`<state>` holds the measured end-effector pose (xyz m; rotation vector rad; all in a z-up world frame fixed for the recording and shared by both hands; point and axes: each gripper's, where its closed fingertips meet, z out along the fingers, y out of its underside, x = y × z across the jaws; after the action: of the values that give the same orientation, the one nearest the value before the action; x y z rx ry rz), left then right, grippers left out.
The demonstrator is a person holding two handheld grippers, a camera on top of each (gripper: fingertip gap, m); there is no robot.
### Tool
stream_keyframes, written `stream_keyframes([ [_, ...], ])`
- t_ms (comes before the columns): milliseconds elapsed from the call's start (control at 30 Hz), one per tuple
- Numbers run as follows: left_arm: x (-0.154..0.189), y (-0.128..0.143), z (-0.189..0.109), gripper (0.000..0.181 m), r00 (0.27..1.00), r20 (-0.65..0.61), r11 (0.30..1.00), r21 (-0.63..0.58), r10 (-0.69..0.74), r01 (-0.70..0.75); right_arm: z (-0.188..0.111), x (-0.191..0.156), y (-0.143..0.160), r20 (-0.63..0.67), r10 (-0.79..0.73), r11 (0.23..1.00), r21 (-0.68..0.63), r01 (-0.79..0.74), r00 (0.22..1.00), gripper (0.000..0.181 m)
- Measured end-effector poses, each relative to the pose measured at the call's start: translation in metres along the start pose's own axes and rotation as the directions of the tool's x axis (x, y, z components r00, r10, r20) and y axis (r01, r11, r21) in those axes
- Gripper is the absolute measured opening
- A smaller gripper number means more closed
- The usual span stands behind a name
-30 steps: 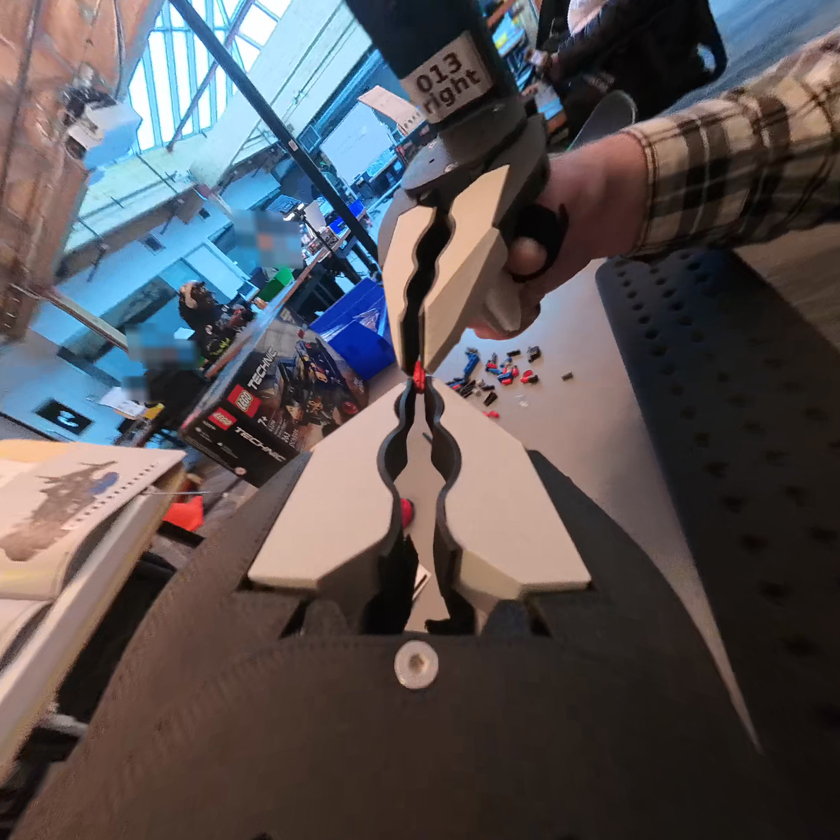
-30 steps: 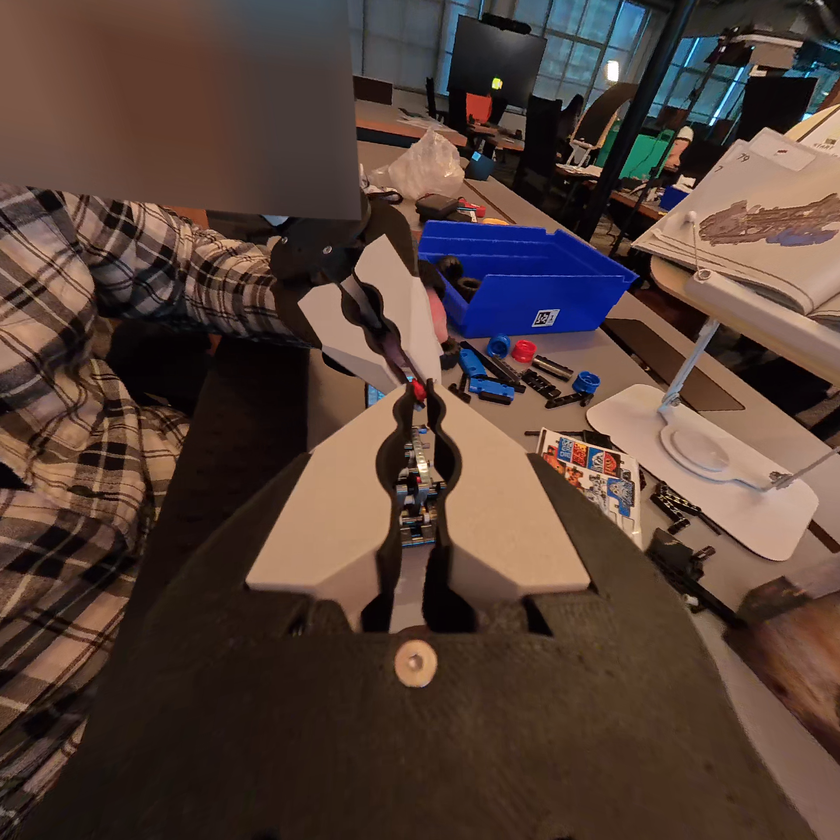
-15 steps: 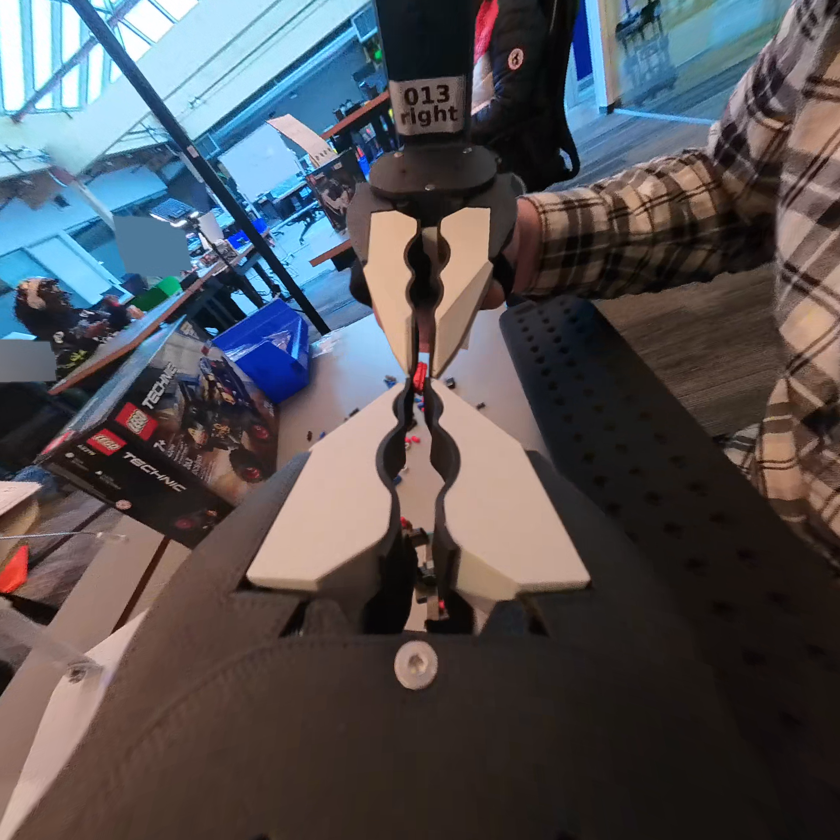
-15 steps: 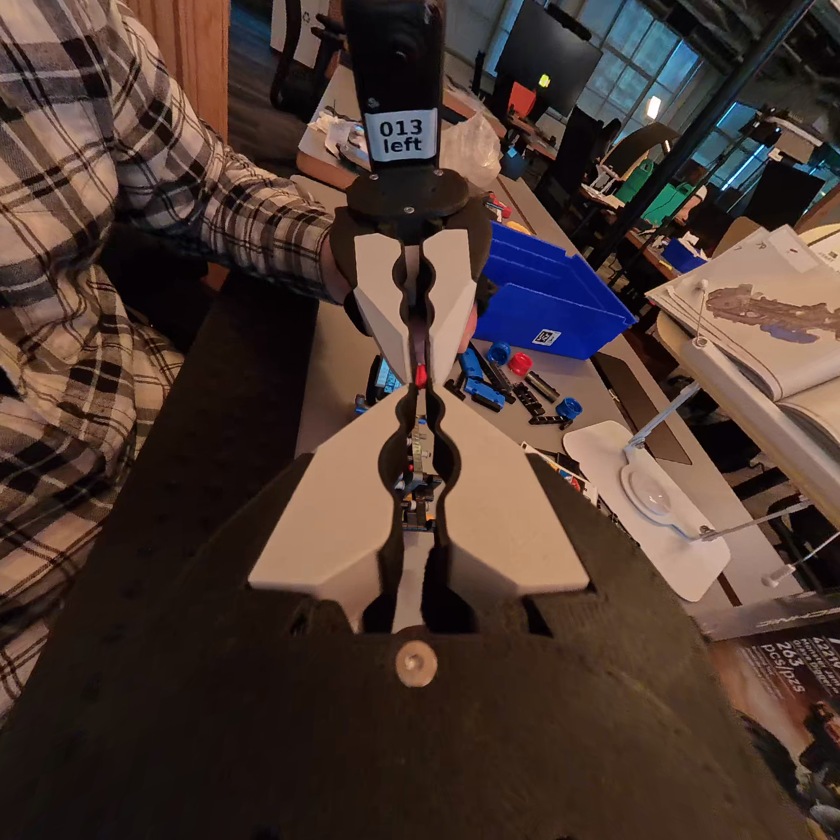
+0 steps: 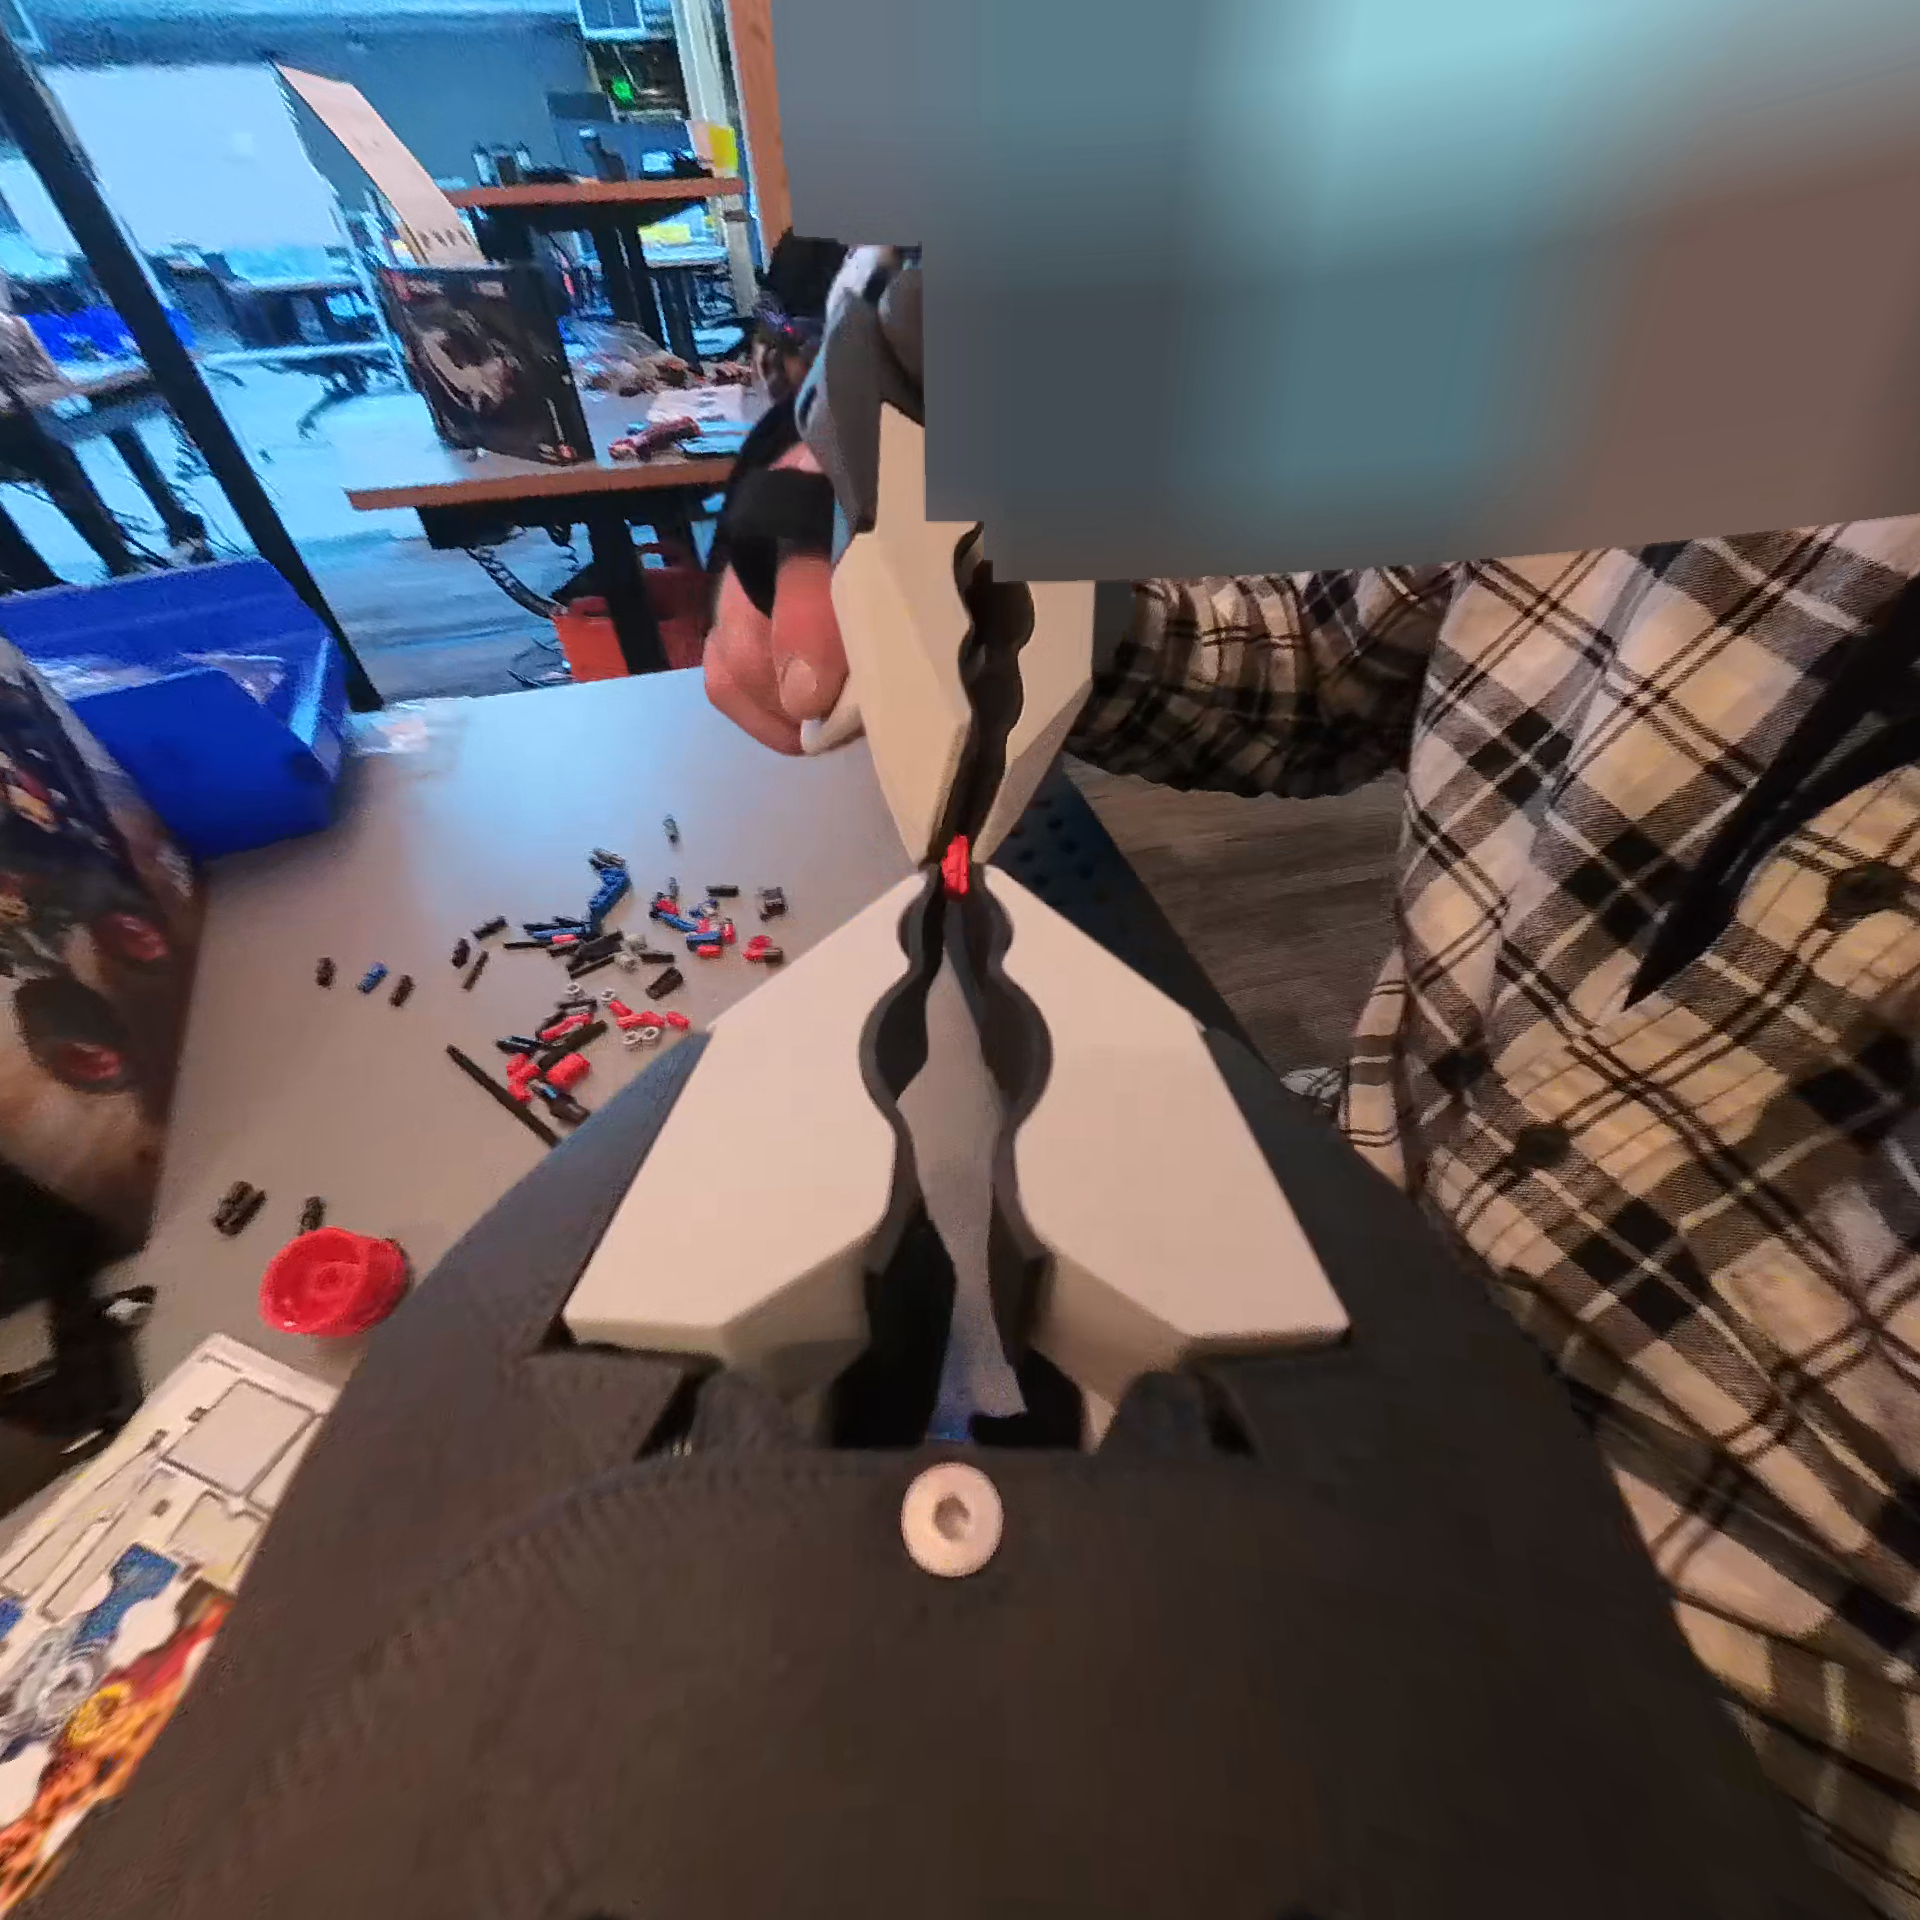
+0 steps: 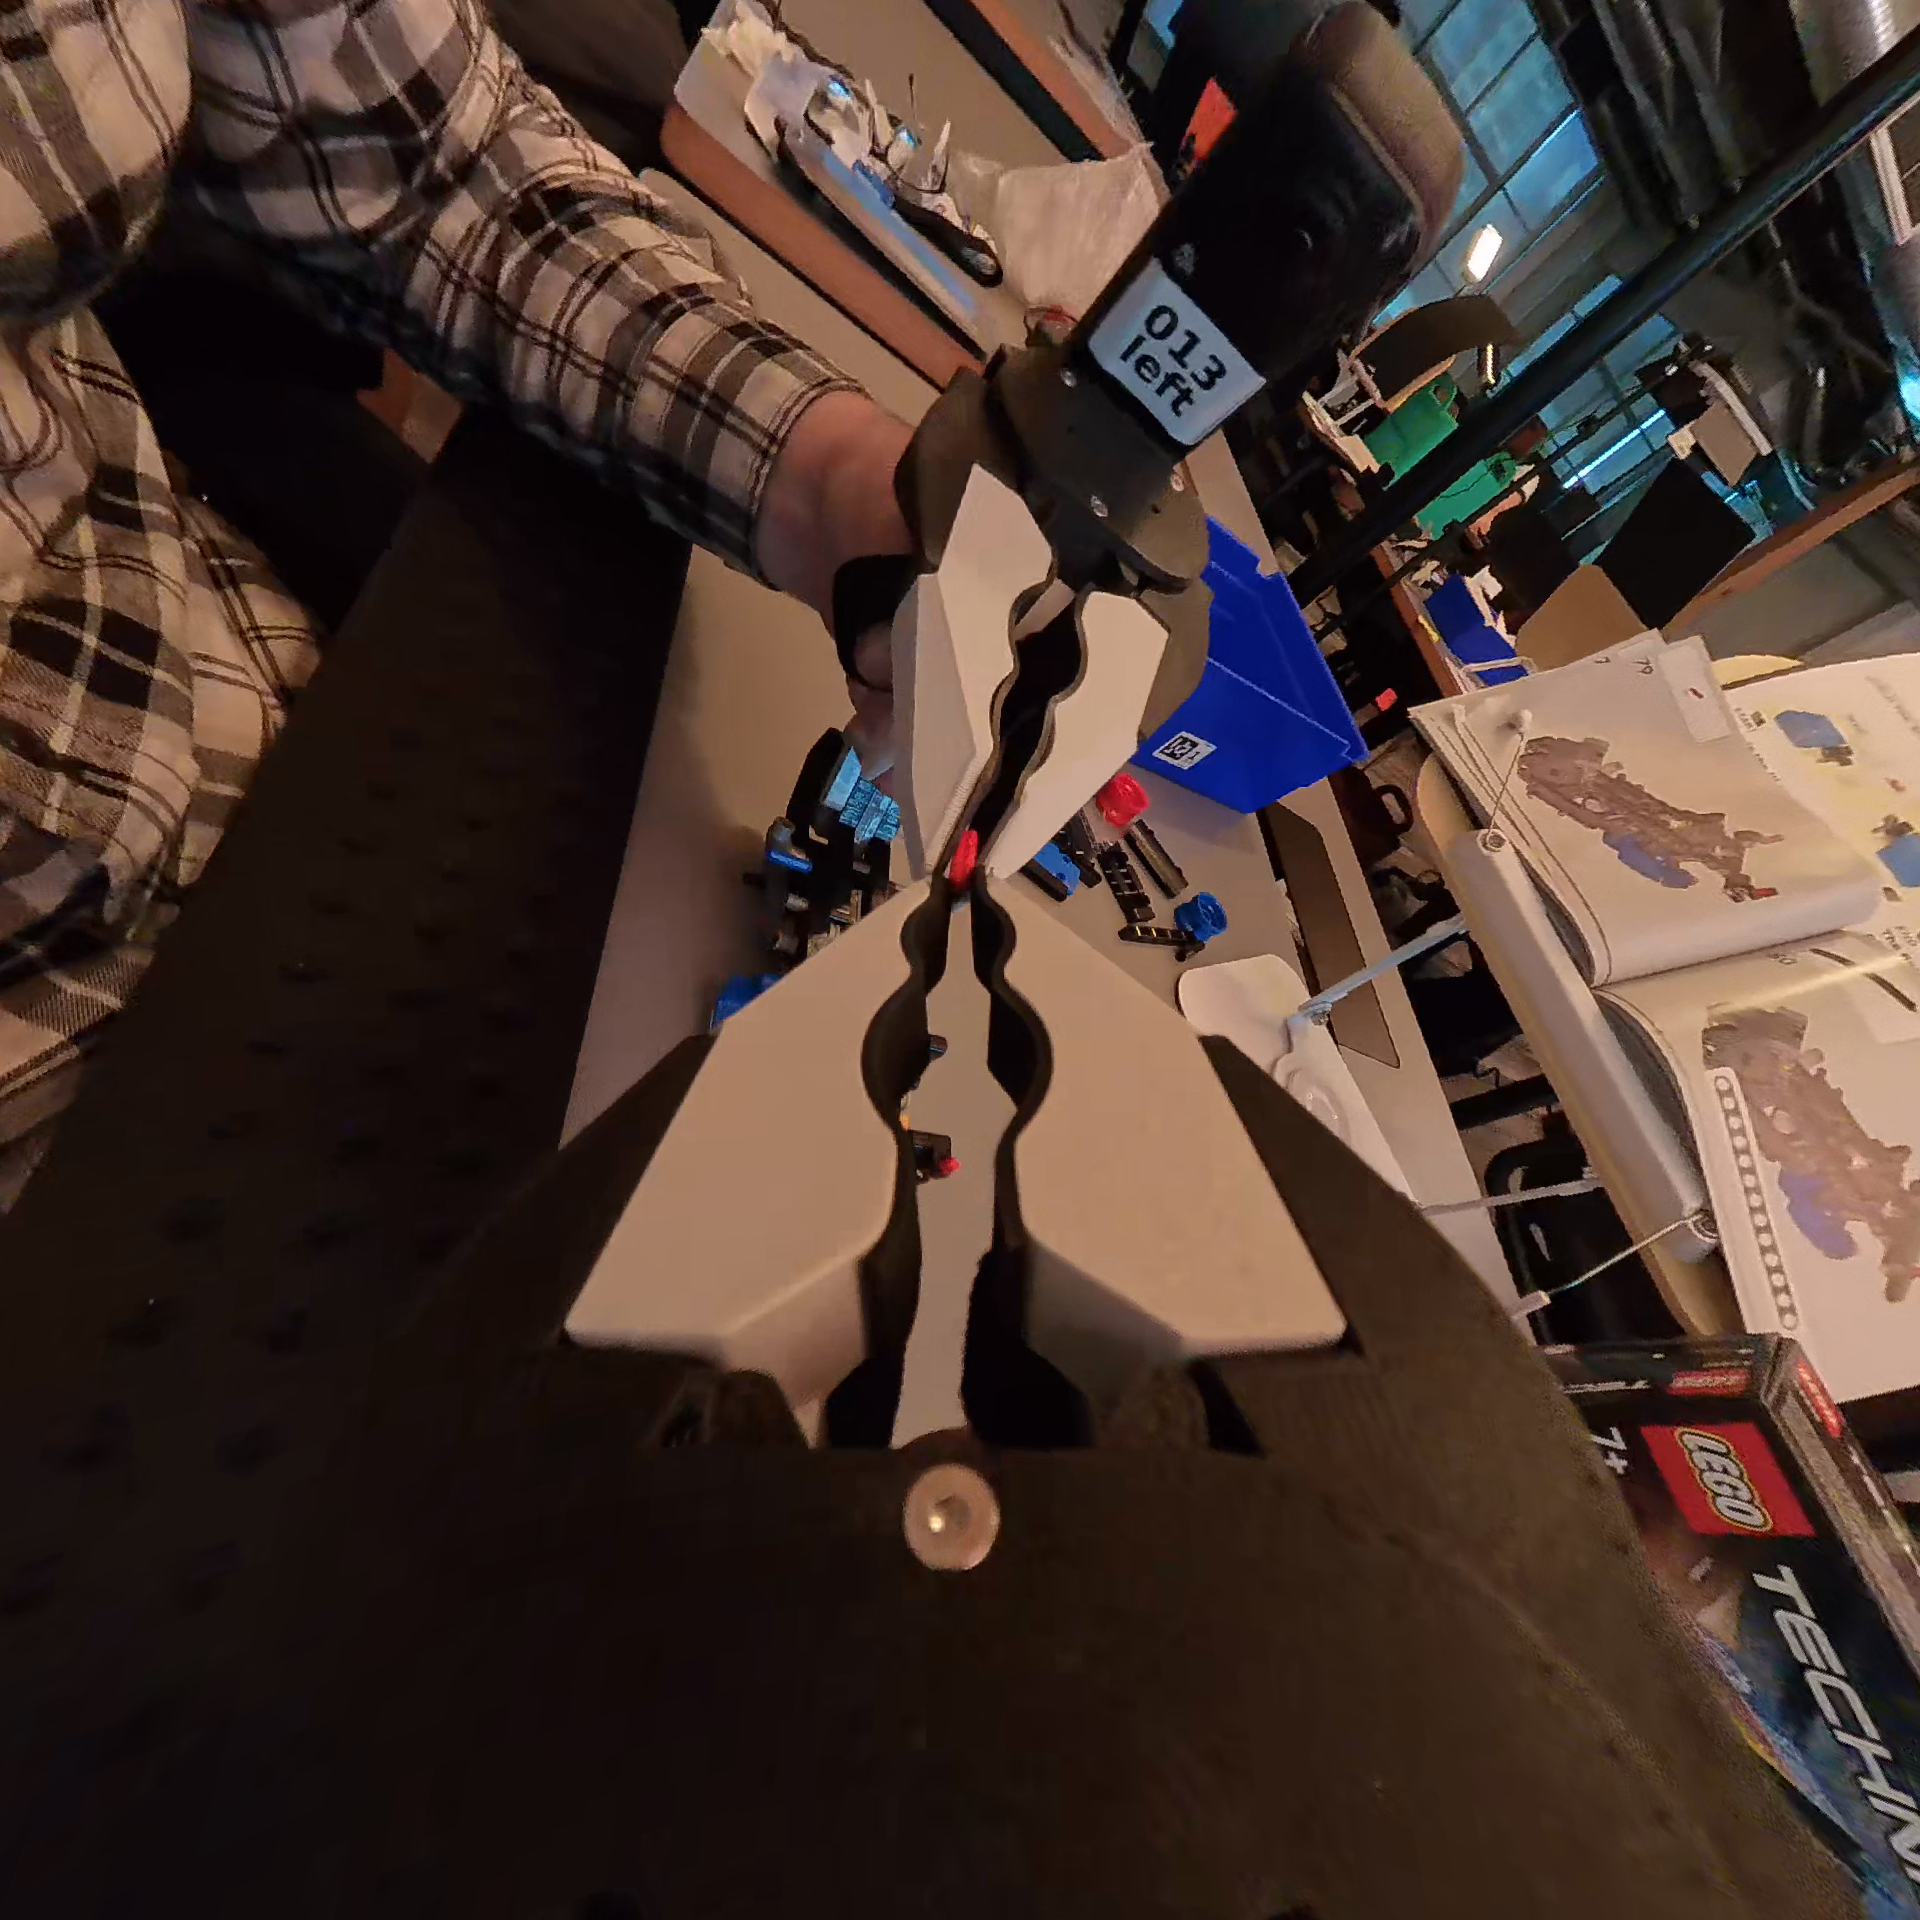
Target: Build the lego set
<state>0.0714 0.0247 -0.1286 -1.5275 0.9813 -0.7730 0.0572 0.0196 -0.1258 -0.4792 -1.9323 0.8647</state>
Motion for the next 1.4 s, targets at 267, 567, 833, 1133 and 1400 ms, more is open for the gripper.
stream_keyframes([
  [267, -0.006, -0.001, -0.001, 0.009, 0.999, 0.028, 1.0, -0.01, -0.019, 0.019, -0.004, 0.003, 0.005, -0.015, 0.053, 0.999, 0.003, -0.053, 0.998, 0.001],
  [567, -0.006, 0.0, 0.002, 0.001, 0.999, 0.037, 1.0, -0.021, 0.01, -0.009, -0.005, 0.003, 0.008, -0.049, 0.045, 0.999, -0.011, -0.045, 0.998, 0.003],
  [833, -0.004, 0.003, 0.007, 0.001, 0.999, 0.023, 0.999, -0.027, -0.026, 0.027, -0.004, 0.0, 0.011, -0.045, 0.054, 0.998, -0.026, -0.055, 0.998, 0.002],
  [1133, -0.009, 0.066, 0.01, 0.04, 0.931, 0.181, 0.861, -0.467, 0.317, -0.202, 0.002, -0.021, 0.051, 0.066, 0.103, 0.977, -0.193, -0.089, 0.992, 0.002],
  [1400, -0.007, 0.063, -0.018, 0.042, 0.85, 0.262, 0.785, -0.569, 0.457, -0.247, 0.011, -0.034, 0.07, 0.109, 0.154, 0.965, -0.228, -0.126, 0.982, 0.002],
])
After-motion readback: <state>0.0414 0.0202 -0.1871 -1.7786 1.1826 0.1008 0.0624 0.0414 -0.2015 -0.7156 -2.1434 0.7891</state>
